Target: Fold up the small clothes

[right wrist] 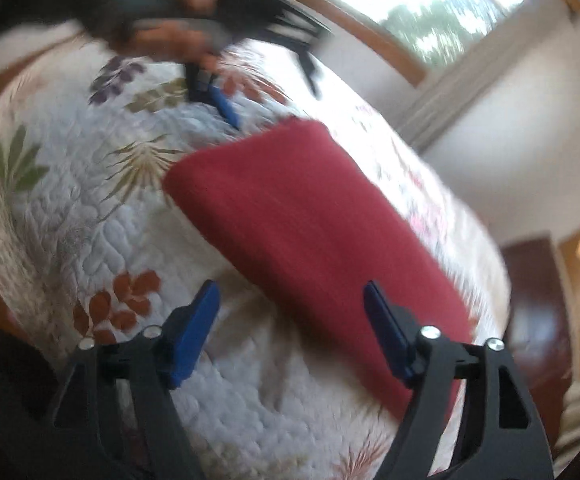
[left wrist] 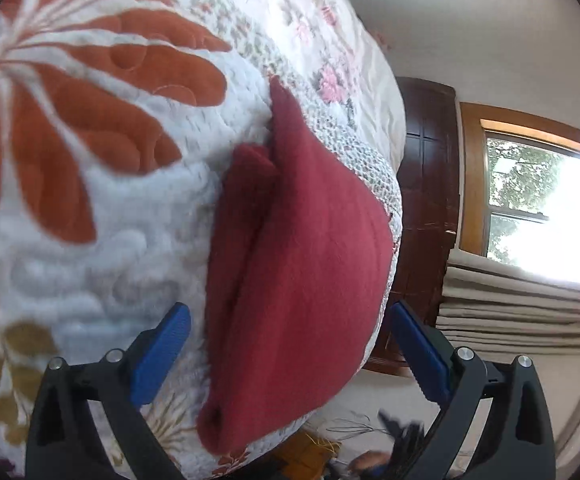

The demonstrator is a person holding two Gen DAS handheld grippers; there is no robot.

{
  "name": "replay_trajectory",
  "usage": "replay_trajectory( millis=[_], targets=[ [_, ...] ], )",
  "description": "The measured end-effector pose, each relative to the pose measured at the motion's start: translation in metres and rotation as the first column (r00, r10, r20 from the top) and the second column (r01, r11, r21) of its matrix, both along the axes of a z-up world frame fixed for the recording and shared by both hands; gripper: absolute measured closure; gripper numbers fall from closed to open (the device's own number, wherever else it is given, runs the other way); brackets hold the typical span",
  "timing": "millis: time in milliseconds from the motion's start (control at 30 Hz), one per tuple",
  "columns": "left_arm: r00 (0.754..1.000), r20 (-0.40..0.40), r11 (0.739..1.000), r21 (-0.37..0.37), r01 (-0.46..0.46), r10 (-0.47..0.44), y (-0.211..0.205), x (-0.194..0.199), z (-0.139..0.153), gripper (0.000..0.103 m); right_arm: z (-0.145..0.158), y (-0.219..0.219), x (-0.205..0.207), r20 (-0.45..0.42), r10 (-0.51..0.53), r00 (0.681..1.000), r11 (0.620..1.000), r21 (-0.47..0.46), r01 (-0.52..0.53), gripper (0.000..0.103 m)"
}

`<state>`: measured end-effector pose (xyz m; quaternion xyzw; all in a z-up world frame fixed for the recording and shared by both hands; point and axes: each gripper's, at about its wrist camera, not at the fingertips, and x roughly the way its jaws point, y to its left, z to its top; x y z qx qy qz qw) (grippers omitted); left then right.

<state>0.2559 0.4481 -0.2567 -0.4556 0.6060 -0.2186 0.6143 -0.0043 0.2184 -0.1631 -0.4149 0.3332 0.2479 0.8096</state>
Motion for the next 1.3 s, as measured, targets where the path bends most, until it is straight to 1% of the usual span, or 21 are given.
replay_trajectory(
  millis=[33, 133, 233, 300, 333, 533, 667, 733, 800, 900, 967, 1033, 1067, 1100, 1133, 1167, 1233, 1300],
  targets=[
    [1.0, -0.012, 1.0, -0.013, 0.013, -0.013, -0.003, -0.002, -0.004, 0.004, -0.01, 0.013, -0.005, 0.053, 0.039, 0.998, 0.997, -0.064, -0.035, 0.024],
    [0.999, -0.026, 0.999, -0.021, 0.035, -0.035, -0.009, 0.004, -0.011, 0.004, -0.023, 0.032, -0.002, 0.101, 0.08, 0.992, 0.989, -0.133, -0.066, 0.024],
    [0.998, -0.037, 0.998, -0.031, 0.057, -0.058, -0.017, 0.011, -0.02, 0.004, -0.036, 0.045, 0.005, 0.123, 0.099, 0.988, 0.98, -0.186, -0.075, 0.025],
    [0.997, -0.047, 0.997, -0.051, 0.063, -0.066, -0.016, 0.015, -0.022, 0.004, -0.04, 0.054, 0.007, 0.135, 0.116, 0.984, 0.973, -0.213, -0.085, 0.025],
    [0.996, -0.051, 0.995, -0.064, 0.07, -0.074, -0.021, 0.024, -0.023, 0.004, -0.045, 0.058, 0.01, 0.14, 0.125, 0.982, 0.968, -0.233, -0.09, 0.025],
    [0.991, -0.05, 0.987, -0.105, 0.119, -0.125, -0.028, 0.046, -0.023, 0.004, -0.076, 0.084, 0.022, 0.131, 0.189, 0.973, 0.933, -0.333, -0.136, 0.029],
    [0.991, -0.07, 0.986, -0.125, 0.109, -0.118, -0.028, 0.052, -0.028, 0.004, -0.082, 0.1, 0.034, 0.147, 0.217, 0.965, 0.922, -0.356, -0.153, 0.029],
    [0.991, -0.051, 0.985, -0.128, 0.113, -0.121, -0.028, 0.048, -0.027, 0.004, -0.079, 0.103, 0.043, 0.153, 0.198, 0.968, 0.928, -0.347, -0.135, 0.029],
    [0.993, -0.029, 0.985, -0.131, 0.114, -0.118, -0.025, 0.043, -0.026, 0.004, -0.077, 0.102, 0.049, 0.141, 0.178, 0.974, 0.936, -0.331, -0.124, 0.029],
    [0.995, -0.015, 0.986, -0.135, 0.099, -0.102, -0.016, 0.028, -0.027, 0.004, -0.079, 0.097, 0.046, 0.134, 0.199, 0.971, 0.928, -0.346, -0.142, 0.033],
    [0.995, -0.019, 0.987, -0.13, 0.091, -0.094, -0.016, 0.024, -0.029, 0.004, -0.084, 0.096, 0.043, 0.142, 0.221, 0.965, 0.919, -0.36, -0.158, 0.035],
    [0.995, -0.034, 0.99, -0.112, 0.085, -0.089, -0.018, 0.026, -0.032, 0.004, -0.084, 0.1, 0.051, 0.146, 0.215, 0.966, 0.921, -0.359, -0.151, 0.035],
    [0.995, -0.046, 0.991, -0.103, 0.086, -0.091, -0.019, 0.027, -0.033, 0.004, -0.083, 0.101, 0.058, 0.146, 0.202, 0.968, 0.925, -0.352, -0.14, 0.037],
    [0.994, -0.066, 0.992, -0.097, 0.085, -0.092, -0.021, 0.03, -0.035, 0.004, -0.08, 0.103, 0.068, 0.132, 0.175, 0.976, 0.933, -0.338, -0.122, 0.041],
    [0.993, -0.077, 0.991, -0.097, 0.087, -0.095, -0.024, 0.034, -0.035, 0.004, -0.075, 0.103, 0.075, 0.118, 0.155, 0.981, 0.939, -0.325, -0.109, 0.056],
    [0.991, -0.086, 0.991, -0.099, 0.091, -0.1, -0.026, 0.036, -0.035, 0.004, -0.069, 0.103, 0.08, 0.104, 0.137, 0.985, 0.947, -0.306, -0.1, 0.08],
    [0.989, -0.107, 0.99, -0.104, 0.095, -0.106, -0.029, 0.04, -0.036, 0.004, -0.053, 0.1, 0.084, 0.098, 0.106, 0.99, 0.963, -0.257, -0.078, 0.085],
    [0.989, -0.116, 0.989, -0.121, 0.08, -0.094, -0.027, 0.041, -0.037, 0.004, -0.038, 0.095, 0.087, 0.095, 0.08, 0.992, 0.974, -0.219, -0.058, 0.086]
  ],
)
